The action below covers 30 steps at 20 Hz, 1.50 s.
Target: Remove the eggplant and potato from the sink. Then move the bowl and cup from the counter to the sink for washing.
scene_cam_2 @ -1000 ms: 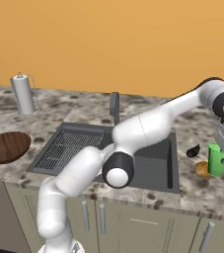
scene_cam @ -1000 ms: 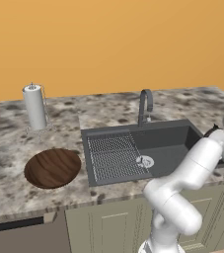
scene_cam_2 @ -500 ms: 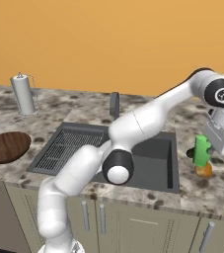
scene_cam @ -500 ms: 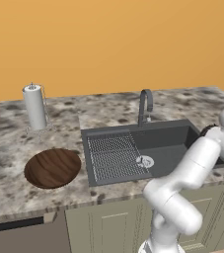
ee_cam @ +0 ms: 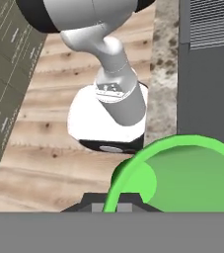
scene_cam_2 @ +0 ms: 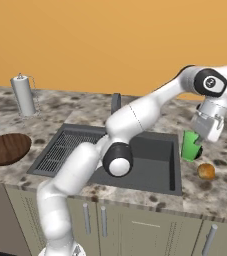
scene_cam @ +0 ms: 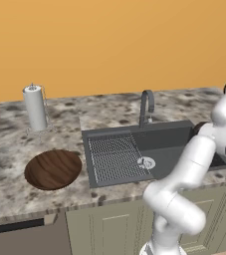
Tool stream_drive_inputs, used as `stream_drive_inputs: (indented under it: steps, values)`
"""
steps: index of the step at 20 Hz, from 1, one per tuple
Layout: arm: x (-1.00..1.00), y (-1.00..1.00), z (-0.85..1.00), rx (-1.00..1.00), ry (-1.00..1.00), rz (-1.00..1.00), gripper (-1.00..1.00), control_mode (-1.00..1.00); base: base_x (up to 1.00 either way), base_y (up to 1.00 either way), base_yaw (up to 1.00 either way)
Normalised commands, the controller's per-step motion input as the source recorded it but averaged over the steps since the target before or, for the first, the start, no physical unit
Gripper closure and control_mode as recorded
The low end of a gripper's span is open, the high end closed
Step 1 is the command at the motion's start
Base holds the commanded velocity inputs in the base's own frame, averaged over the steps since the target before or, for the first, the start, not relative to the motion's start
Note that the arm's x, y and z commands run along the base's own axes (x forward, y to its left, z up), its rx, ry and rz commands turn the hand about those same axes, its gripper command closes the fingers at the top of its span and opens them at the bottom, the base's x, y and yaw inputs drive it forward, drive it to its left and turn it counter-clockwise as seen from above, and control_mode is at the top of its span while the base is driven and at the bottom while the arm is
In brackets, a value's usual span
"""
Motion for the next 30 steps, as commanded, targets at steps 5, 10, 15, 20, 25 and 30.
stream_drive_inputs:
  steps: [5,10,15,20,25,30]
  values:
    - [0.24,0.40,-0.05,0.00,0.11,0.00,1.00,-1.00,0.00,0.00,0.00]
    - [0.23,0.36,-0.11,0.00,0.11,0.00,1.00,-1.00,0.00,0.00,0.00]
    - [0.17,0.39,-0.14,-0.04,0.02,0.00,1.00,-1.00,0.00,0.00,0.00]
    - [0.11,0.33,-0.15,-0.03,0.00,-0.02,1.00,-1.00,0.00,0.00,0.00]
    - [0.09,0.34,-0.23,-0.07,-0.15,-0.09,1.00,-1.00,0.00,0.00,0.00]
    - [0.15,0.26,-0.22,-0.20,-0.26,-0.10,1.00,-1.00,0.00,0.00,0.00]
